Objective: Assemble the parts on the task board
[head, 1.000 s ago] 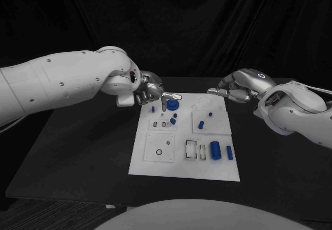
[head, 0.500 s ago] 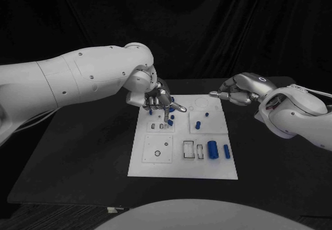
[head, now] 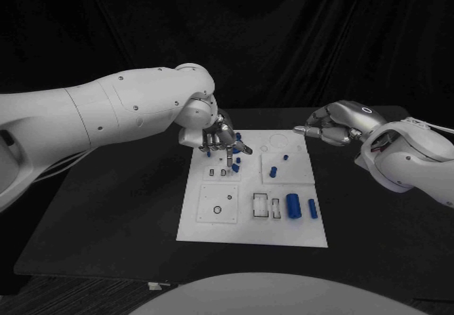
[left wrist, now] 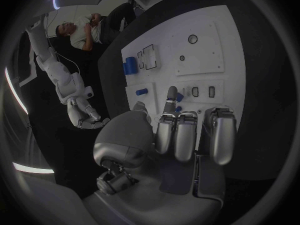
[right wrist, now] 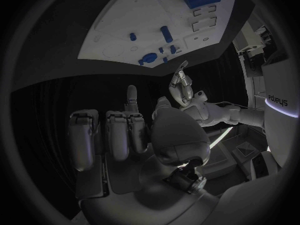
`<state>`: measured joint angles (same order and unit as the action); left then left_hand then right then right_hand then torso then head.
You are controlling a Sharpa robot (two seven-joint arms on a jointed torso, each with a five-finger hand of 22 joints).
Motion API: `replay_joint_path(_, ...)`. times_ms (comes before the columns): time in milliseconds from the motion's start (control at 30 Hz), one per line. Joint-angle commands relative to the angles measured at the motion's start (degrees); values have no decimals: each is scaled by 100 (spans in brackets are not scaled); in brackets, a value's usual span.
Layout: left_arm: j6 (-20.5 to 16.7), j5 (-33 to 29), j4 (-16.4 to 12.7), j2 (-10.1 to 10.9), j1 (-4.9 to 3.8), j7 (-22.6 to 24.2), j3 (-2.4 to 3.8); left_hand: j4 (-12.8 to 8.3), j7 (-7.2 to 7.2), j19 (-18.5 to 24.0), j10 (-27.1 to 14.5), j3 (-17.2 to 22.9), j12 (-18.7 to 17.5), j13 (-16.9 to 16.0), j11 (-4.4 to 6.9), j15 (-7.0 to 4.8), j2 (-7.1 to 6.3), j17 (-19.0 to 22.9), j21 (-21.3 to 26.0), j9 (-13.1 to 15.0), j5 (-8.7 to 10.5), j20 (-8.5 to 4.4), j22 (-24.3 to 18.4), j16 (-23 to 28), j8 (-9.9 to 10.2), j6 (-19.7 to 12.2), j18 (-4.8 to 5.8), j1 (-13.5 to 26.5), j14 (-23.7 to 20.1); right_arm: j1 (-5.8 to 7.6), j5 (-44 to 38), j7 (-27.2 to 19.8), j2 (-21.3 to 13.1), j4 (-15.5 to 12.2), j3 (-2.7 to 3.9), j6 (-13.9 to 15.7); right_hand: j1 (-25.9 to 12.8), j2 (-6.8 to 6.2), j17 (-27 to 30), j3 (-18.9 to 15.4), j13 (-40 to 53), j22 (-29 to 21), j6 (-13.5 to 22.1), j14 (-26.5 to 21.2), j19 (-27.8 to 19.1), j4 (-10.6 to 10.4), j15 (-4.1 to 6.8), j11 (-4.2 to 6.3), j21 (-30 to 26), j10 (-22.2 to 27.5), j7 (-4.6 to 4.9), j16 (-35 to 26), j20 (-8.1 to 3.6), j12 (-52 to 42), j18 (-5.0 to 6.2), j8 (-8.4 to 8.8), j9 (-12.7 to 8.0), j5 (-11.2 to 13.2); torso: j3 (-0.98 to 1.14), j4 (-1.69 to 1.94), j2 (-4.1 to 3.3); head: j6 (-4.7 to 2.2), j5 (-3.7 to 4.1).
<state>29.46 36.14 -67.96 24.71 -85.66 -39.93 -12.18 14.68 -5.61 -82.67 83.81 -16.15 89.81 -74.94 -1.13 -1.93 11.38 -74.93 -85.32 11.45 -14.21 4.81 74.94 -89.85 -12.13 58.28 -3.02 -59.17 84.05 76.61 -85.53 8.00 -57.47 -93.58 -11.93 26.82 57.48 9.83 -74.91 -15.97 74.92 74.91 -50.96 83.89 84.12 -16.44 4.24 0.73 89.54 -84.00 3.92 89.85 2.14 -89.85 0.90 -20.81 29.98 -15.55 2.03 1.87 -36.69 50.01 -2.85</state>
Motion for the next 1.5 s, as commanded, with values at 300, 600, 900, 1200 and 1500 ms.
replay_joint_path(300, -545, -72, 128, -20, 233, -239, 4, -141, -1, 28, 619, 232, 19, -1506, -26, 27, -19, -1507, 51, -18, -105, -5, 500, -15, 109, 79, 45, -258, 595, -13, -277, 157, 20, -8, 4, 118, 342, 28, -1509, -35, 1508, 1484, 45, 611, 550, -3, -60, -73, -16, -600, 19, 15, 58, -15, -71, -108, 93, -323, 0, 5, 19, -1, -21)
replay_joint_path(600, -696, -72, 252, -99, 363, -230, 3, -172, 59, 35, 619, 387, 19, -1506, 22, -11, -26, -1507, 75, 37, -230, -33, 490, -15, 71, 269, 40, -297, 595, -20, -428, 176, 18, -15, 4, 137, 395, 2, -1509, -72, 1508, 1480, 24, 611, 543, -8, -59, -73, -28, -600, 15, 15, 61, -15, -68, -158, 129, -235, 10, -10, 28, -1, -16)
replay_joint_path(900, -725, -72, 423, -177, 428, -212, 3, -280, 61, 71, 619, 639, 19, -1506, 36, -31, -21, -1507, 127, 48, -373, -59, 441, -15, 157, 225, 27, -436, 595, -32, -443, 192, 29, -17, 4, 108, 433, -9, -1509, -94, 1508, 1478, 21, 611, 540, -6, -58, -74, -34, -600, 13, 15, 61, -15, -66, -181, 148, -160, 4, -6, 22, -1, -10)
replay_joint_path(1200, -702, -72, 555, -231, 508, -185, 4, -302, 62, 82, 619, 732, 19, -1506, 38, -34, -27, -1507, 146, 56, -386, -63, 427, -15, 181, 227, 23, -457, 595, -44, -445, 172, 55, -14, 4, 163, 439, 1, -1509, -97, 1508, 1469, 7, 611, 526, -11, -63, -67, -56, -600, 16, 15, 62, -15, -59, -196, 157, -145, 7, -6, 28, -1, 12)
replay_joint_path(1500, -649, -72, 629, -248, 578, -187, 4, -292, 69, 68, 619, 764, 19, -1506, 43, -40, -41, -1507, 142, 67, -339, -67, 444, -15, 180, 256, 26, -434, 595, -69, -445, 171, 51, -9, 4, 175, 447, 4, -1509, -98, 1508, 1462, -1, 611, 516, -9, -65, -64, -72, -600, 17, 15, 63, -15, -55, -204, 161, -144, 7, -7, 26, -1, 40)
